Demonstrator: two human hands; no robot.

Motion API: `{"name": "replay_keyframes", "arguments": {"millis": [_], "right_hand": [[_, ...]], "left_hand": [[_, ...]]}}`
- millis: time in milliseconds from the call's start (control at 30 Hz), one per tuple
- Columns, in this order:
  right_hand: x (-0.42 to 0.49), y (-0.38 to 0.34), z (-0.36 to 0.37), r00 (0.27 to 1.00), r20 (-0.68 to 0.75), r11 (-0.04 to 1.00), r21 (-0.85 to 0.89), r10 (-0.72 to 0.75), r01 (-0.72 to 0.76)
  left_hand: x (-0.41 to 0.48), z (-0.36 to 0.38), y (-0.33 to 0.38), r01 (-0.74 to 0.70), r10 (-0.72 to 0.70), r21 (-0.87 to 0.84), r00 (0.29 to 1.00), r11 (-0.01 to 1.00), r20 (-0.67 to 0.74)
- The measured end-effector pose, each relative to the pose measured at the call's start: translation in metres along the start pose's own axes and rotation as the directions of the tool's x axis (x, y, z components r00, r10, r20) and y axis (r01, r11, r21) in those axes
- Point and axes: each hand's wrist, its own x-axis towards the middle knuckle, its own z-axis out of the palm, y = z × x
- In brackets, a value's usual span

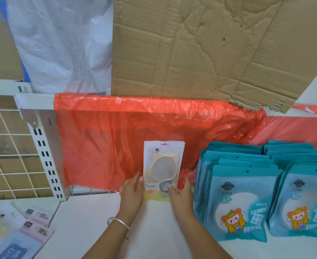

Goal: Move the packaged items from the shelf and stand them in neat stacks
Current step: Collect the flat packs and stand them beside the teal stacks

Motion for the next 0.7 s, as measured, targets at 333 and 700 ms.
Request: {"name": "replay_keyframes", "arguments": {"millis": [333,700], "right_hand": [[-0.079,-0.019,0.028,0.998,0.055,0.998,0.043,0.034,-0.036],[-0.184,-0.065,0.111,0.841,0.538,0.998,0.063,-0.057,0.027]], "left_hand": [[-0.045,-0.057,-0.009,0.136,-0.136,-0.107,0.991,0.985,-0.001],[-0.14,-0.21,-0.035,0.275,-0.331,-0.209,0.89,0.938,-0.313]]}}
